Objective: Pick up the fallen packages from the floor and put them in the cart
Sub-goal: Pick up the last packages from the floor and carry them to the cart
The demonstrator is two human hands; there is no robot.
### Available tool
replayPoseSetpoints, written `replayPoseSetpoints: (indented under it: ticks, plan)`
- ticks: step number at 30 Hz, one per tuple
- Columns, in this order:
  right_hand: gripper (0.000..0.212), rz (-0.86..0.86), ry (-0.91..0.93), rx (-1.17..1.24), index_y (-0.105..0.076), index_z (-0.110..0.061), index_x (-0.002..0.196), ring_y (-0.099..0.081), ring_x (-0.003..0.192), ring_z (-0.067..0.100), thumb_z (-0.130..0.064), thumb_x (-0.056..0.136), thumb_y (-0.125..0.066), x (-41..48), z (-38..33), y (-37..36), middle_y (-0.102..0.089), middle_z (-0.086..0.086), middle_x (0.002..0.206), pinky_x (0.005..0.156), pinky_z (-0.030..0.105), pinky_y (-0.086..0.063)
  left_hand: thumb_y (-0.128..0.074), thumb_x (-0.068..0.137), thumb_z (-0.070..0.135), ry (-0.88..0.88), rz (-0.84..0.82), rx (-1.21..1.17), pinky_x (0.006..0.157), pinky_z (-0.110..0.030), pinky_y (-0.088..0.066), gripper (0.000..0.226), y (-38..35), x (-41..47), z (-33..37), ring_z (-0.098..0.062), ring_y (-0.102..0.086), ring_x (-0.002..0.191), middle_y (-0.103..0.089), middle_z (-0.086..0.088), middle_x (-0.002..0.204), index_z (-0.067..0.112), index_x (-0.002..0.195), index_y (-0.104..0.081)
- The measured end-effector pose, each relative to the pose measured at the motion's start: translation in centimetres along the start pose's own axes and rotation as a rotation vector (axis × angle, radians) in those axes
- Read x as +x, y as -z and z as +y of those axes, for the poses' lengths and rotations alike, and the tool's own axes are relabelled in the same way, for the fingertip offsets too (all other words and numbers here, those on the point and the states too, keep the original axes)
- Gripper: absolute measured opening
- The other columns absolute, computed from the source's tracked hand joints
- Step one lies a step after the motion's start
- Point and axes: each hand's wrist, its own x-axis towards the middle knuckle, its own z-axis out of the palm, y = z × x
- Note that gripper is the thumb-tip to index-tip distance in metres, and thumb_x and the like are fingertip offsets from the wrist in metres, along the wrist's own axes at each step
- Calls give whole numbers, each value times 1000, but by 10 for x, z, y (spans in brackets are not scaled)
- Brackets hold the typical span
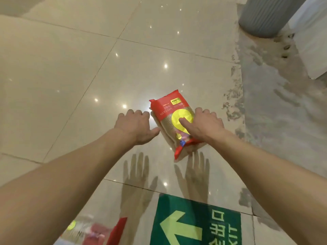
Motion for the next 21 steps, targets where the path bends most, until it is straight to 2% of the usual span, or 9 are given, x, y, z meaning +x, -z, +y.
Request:
replayPoseSetpoints:
  ticks: [5,8,13,18,21]
  plan:
    - [82,44,-32,100,-41,-9,155,-45,141,40,-71,101,-44,59,3,-54,-50,19,151,110,51,-39,-43,106,69,22,56,1,112,-48,-43,73,-47,49,-14,-33,-53,142,-60,-8,152,17,156,-50]
    - [86,71,-26,79,-39,-9,156,-45,142,39,-75,101,-41,78,1,-49,-49,19,153,111,52,-40,-42,105,70,48,68,40,112,-48,-43,72,-42,59,-23,-32,-53,141,-61,-7,150,18,153,-52]
    - [95,47,-47,247,-34,-6,159,-44,144,41,-80,98,-42,103,-12,-41,-49,20,155,112,52,-42,-41,107,66,57,108,-50,110,-43,-45,67,-39,56,-16,-29,-55,138,-62,-5,148,19,153,-52]
    - [103,-31,-115,386,-36,-5,154,-50,141,44,-85,91,-49,130,1,-69,-53,20,153,114,53,-45,-42,106,68,81,53,-13,113,-43,-43,71,-55,55,-26,-28,-54,141,-60,-3,153,20,158,-47]
    - [107,-34,-129,435,-41,-5,150,-53,138,43,-87,84,-59,131,6,-78,-54,20,149,113,54,-47,-42,107,67,106,76,-15,113,-44,-45,72,-49,58,-32,-29,-54,140,-60,-4,152,19,159,-46]
